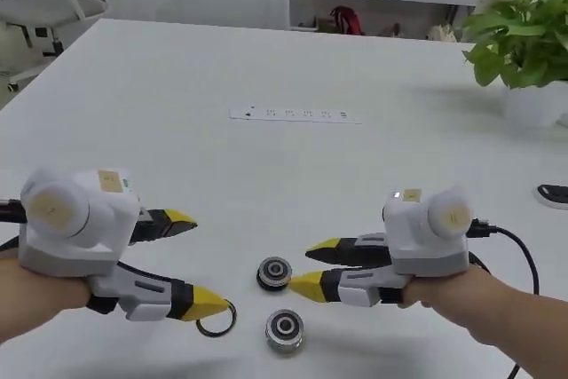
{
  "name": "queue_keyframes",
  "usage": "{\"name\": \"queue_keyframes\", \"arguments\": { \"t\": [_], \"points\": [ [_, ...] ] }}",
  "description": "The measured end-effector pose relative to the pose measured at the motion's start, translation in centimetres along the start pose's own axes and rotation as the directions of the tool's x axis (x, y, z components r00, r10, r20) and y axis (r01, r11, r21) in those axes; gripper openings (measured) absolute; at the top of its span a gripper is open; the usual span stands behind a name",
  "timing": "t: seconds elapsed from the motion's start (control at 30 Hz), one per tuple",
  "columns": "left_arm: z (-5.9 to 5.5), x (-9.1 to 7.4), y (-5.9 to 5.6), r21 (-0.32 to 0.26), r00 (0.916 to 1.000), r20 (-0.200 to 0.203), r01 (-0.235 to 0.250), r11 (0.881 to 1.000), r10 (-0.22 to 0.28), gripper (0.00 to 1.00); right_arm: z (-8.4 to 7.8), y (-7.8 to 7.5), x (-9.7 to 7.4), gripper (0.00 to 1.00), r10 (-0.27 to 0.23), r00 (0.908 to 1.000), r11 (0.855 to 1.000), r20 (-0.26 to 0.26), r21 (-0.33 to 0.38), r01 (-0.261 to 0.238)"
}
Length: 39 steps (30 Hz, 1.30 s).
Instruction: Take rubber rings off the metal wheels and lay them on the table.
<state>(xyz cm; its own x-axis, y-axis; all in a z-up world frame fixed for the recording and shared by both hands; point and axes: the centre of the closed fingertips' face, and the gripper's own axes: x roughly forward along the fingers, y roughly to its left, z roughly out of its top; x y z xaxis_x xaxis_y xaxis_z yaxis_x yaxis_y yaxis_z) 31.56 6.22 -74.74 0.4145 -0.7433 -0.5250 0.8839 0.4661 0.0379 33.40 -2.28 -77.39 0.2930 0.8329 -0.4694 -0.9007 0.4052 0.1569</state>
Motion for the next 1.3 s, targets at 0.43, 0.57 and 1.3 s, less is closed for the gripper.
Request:
{"name": "queue_keyframes", "arguments": {
  "t": [0.43, 0.57, 1.3],
  "points": [
    [0.0, 1.1, 0.2, 0.006, 0.9998, -0.016, 0.01, 1.0, -0.01, 0.7, -0.5, -0.5, 0.0, 0.3, -0.013, 0.9998, 1.0, -0.017, -0.011, 0.013],
    [0.0, 1.4, 0.3, 0.007, 0.9997, -0.021, 0.013, 1.0, -0.013, 0.69, -0.6, -0.4, 0.2, 0.29, -0.007, 0.9999, 1.0, -0.013, -0.001, 0.007],
    [-0.1, 2.8, 0.2, -0.007, 0.999, -0.029, 0.034, 0.999, -0.035, 0.66, -1.5, -0.3, 1.1, 0.28, 0.006, 0.9992, 1.0, -0.04, -0.012, -0.007]
  ]
}}
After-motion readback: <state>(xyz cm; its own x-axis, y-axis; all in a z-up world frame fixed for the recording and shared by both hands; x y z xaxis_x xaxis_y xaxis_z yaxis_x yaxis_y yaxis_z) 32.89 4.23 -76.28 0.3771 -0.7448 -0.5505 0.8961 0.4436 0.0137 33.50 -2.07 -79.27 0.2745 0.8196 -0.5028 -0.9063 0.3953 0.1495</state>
